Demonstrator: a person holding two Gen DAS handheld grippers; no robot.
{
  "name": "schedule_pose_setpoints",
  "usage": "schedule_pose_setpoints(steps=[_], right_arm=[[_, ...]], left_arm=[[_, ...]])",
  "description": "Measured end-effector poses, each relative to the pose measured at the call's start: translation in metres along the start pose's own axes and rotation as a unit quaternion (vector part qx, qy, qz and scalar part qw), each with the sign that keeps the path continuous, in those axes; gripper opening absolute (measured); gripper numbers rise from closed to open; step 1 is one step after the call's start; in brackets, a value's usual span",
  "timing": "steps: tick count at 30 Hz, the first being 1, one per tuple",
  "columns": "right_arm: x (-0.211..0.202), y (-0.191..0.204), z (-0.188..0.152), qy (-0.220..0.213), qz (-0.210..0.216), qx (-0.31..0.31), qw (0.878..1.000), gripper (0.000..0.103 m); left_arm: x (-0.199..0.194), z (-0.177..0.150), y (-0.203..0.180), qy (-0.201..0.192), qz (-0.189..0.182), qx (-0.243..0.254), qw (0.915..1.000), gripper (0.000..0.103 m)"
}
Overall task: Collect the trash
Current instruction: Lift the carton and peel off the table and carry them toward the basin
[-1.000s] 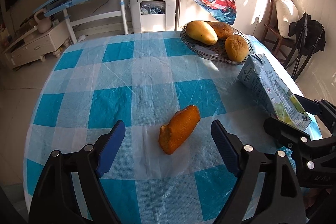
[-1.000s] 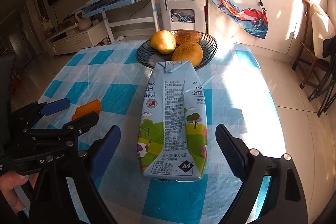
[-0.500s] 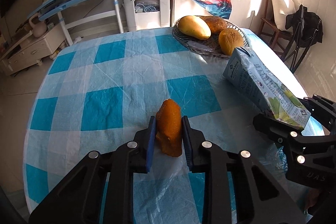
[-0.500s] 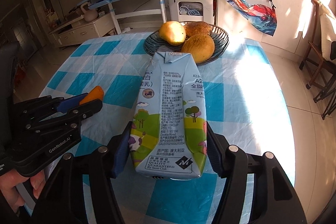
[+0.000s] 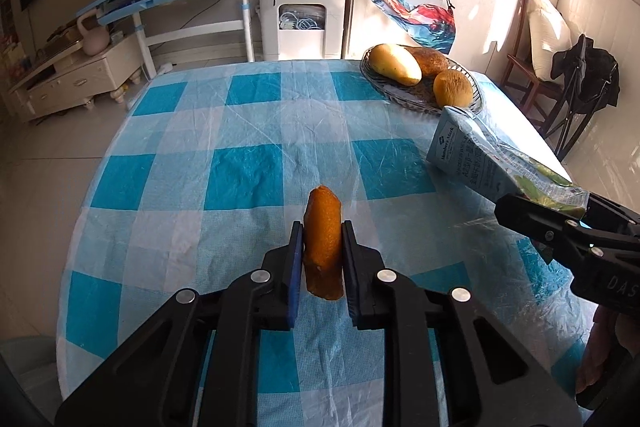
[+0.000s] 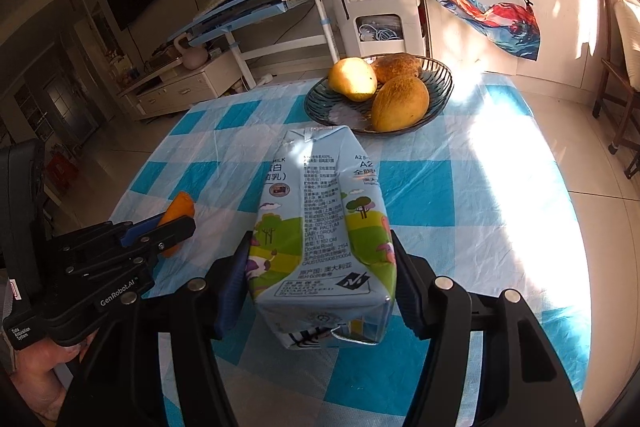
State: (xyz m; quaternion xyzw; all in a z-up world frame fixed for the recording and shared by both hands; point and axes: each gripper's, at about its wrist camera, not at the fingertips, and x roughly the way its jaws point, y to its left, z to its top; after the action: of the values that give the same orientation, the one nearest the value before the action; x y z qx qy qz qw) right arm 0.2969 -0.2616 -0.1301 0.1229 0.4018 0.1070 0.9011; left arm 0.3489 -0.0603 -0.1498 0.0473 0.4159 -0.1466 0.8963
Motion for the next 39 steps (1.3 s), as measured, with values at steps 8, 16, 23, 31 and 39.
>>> schedule_pose_setpoints(steps=[8,16,23,31,39], right_arm=[[-0.018,0.007,-0.009,-0.019,0.028,0.015,0.999,0.061],[-0.036,0.010,-0.015,-0.036,0.040,0.021,0.998,0.061],[-0.051,0.013,-0.020,-0.053,0.050,0.027,0.997,0.061],[-0.065,0.017,-0.035,-0.065,0.059,0.037,0.995,0.061],[-0.071,0.017,-0.043,-0.068,0.064,0.044,0.995,0.061]], left_arm=[[-0.023,-0.009,0.003,-0.007,0.000,-0.004,1.0000,0.018],[-0.041,-0.015,-0.002,-0.013,-0.003,-0.004,0.9999,0.018],[-0.058,-0.020,-0.009,-0.019,-0.009,-0.002,0.9998,0.018],[-0.080,-0.027,-0.010,-0.025,-0.015,-0.004,0.9996,0.018],[-0.095,-0.036,-0.013,-0.027,-0.014,-0.001,0.9995,0.018]])
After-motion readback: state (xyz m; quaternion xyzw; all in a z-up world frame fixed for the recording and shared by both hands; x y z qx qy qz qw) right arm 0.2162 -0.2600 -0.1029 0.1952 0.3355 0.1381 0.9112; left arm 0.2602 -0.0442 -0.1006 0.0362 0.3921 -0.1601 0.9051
